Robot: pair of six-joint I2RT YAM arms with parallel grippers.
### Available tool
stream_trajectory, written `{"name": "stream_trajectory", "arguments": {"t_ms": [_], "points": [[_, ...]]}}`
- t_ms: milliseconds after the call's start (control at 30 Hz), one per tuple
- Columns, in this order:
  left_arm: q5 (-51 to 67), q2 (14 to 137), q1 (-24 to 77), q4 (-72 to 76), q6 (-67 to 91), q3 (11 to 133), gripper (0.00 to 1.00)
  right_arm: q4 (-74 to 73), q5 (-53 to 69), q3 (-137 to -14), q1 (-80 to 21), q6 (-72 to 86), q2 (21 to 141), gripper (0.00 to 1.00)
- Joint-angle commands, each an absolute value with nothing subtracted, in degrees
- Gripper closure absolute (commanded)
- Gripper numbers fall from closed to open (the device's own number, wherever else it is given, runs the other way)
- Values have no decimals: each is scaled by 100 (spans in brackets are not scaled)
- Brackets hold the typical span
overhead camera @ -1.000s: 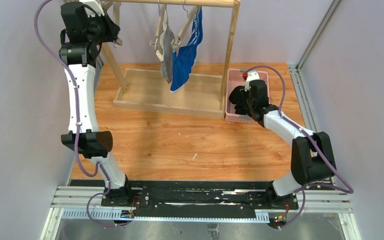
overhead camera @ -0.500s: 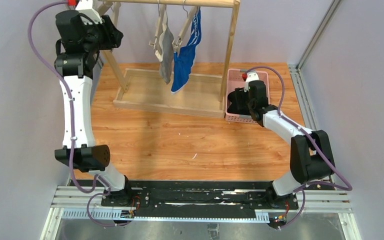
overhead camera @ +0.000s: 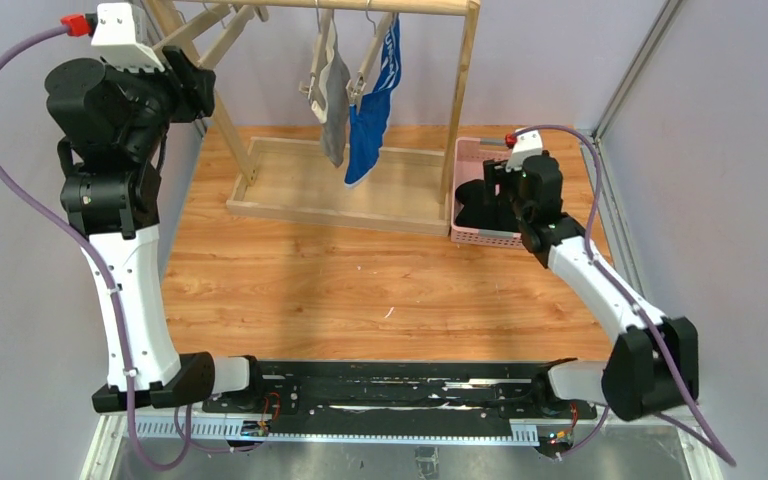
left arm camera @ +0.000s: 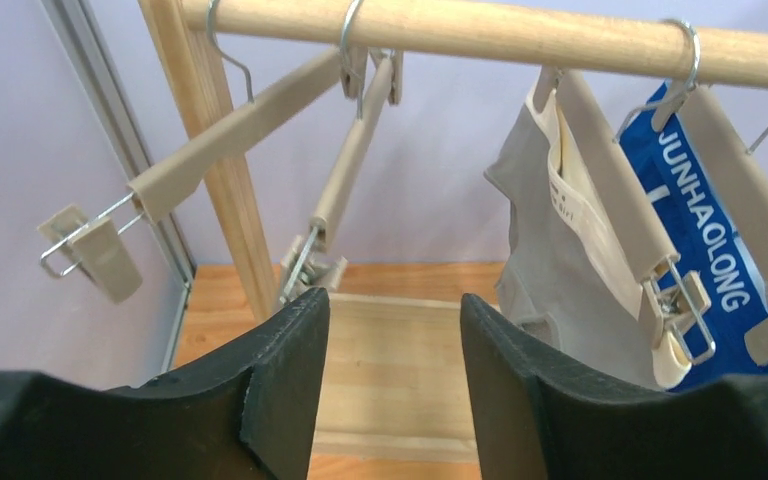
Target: Remove the underwear clipped to the hanger
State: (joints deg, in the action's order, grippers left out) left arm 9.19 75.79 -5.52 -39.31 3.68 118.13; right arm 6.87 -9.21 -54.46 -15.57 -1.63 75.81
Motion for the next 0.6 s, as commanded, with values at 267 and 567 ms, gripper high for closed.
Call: {"name": "stream_trajectory", "arguments": {"t_ms": [267, 567], "points": [[2061, 7449, 70, -3917, 471, 11974, 47, 451, -593, -4888, -1725, 50, 5546, 23], [1449, 8487, 1500, -3914, 331, 13061, 41, 55, -664, -4921, -2308, -1, 4957, 22]]}}
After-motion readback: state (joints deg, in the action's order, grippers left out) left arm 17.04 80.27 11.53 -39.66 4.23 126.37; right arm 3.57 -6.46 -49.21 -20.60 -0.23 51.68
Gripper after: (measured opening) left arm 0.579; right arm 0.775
